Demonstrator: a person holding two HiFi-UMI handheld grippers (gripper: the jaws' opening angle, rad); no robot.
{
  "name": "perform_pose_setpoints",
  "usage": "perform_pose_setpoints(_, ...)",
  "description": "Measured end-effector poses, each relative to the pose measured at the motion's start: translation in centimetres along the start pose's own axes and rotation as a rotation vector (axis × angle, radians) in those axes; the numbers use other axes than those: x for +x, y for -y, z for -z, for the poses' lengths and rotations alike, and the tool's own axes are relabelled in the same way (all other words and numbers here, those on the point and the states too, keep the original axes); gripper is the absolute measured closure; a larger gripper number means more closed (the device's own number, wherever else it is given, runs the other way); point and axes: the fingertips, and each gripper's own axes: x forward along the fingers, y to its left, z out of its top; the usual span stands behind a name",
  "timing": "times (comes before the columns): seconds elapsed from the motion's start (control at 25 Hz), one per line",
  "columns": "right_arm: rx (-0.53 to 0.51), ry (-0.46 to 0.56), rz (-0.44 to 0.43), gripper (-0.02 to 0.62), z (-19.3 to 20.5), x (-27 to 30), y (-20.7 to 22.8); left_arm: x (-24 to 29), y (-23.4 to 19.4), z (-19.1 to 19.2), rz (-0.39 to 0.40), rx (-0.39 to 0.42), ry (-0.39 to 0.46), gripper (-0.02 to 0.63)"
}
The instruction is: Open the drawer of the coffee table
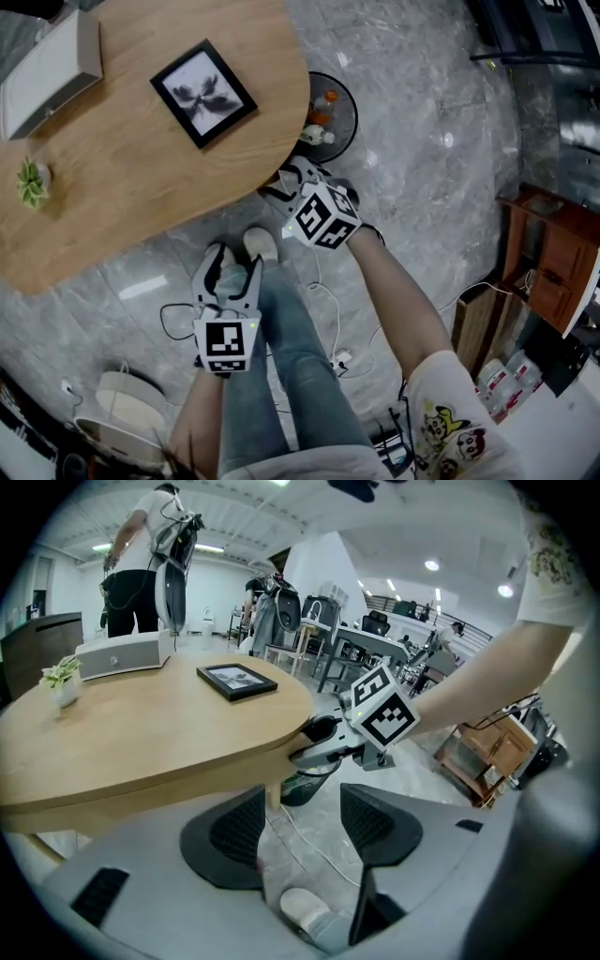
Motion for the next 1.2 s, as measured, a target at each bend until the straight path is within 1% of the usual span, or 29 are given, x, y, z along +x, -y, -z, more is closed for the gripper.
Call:
perform_pose_setpoints(0.2, -0.079, -0.025, -0.039, 0.459, 0.3, -0.2, -0.3, 0.1, 0.2, 0.2, -0.005, -0.008, -0.003, 0.377)
perform_pose_setpoints(0.52, -0.13, 0.003, -0.068, 0.479, 0.4, -0.5, -0.4, -0.3, -0.4, -0.7, -0.014, -0.007, 0.018, 0.377)
perform_pose_setpoints(0.6, -0.174, 0.009, -0.087, 0.485, 0.3, -0.6, -0.7, -0.5, -0.6, -0.8, -0.016, -0.007, 0.021, 0.377)
perform_pose_setpoints(0.76, -0.319, -0.005, -0.143, 0.508, 0.5, -1.1, -1.7, -0.8, -0.9, -0.5, -0.025, -0.025, 0.019, 0.377)
perform_pose_setpoints(1.0, -0.378, -0.017, -0.126, 0.511, 0.6, -1.3, -1.9, -1.0, -0.7, 0.1, -0.028, -0.028, -0.001, 0.377)
perform_pose_setpoints(1.08, -0.408, -0.026, -0.14, 0.514, 0.7, -1.3, -1.9, -1.2, -0.5, 0.0, -0.024, -0.025, -0.001, 0.377)
perform_pose_setpoints(1.2, -0.465, -0.043, -0.184, 0.522, 0.9, -1.5, -2.4, -1.5, -0.3, 0.0, -0.026, -0.027, 0.001, 0.377)
